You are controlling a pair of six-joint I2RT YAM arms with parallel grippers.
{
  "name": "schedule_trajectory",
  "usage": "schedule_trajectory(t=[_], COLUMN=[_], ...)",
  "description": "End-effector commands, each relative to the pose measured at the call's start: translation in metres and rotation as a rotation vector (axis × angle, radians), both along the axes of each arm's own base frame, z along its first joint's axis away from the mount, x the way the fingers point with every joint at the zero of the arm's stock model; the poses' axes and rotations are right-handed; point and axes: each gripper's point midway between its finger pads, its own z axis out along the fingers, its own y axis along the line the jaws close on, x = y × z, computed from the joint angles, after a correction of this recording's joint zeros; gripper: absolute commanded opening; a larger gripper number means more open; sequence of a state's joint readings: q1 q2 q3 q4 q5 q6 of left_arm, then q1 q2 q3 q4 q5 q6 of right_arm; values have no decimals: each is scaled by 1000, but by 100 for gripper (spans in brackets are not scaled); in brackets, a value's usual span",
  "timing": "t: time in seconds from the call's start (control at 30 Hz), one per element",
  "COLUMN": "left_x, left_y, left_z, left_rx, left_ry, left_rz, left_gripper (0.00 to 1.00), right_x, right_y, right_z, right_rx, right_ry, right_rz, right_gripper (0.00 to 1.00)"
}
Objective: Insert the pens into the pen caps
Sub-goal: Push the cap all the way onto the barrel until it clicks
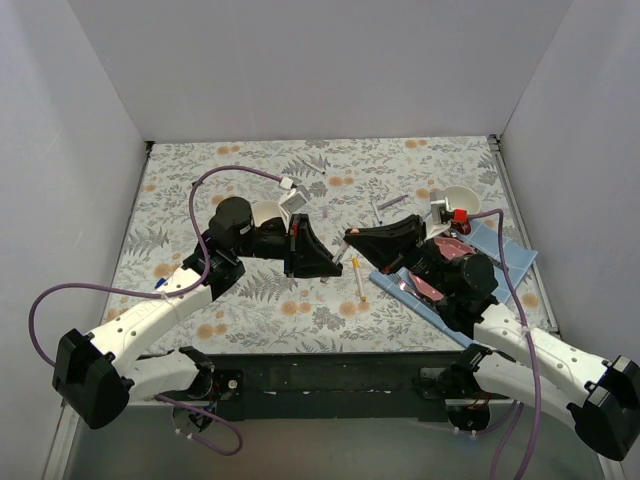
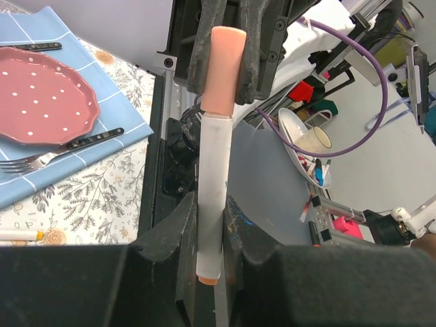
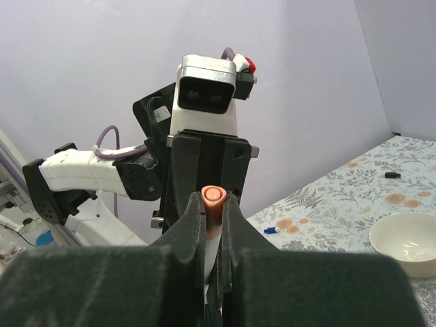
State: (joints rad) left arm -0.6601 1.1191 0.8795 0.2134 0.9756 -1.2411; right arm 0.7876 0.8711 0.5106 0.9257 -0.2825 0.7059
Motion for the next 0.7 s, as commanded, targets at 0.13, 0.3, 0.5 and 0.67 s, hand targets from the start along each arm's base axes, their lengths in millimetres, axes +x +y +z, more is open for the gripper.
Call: schedule_trajectory(t=[0.13,0.3,0.5,0.67], left_x=[69,70,53,56], left_y=[6,4,7,6], left_z=[75,81,111,112], left_rx=[-200,-219,-303,-294], left_ry=[-192,-187,-204,-212], left_rz=[337,337,269,273], left_gripper=[0,0,0,0], right_x=[-93,-100,-101,-96], right_y=[29,34,37,41], right_z=[-75,-81,-94,-108], right_rx=[-201,-200,-257,-319], right_ry=[158,171,141,129], right_rz=[490,508,507,483], right_gripper=[1,1,1,1])
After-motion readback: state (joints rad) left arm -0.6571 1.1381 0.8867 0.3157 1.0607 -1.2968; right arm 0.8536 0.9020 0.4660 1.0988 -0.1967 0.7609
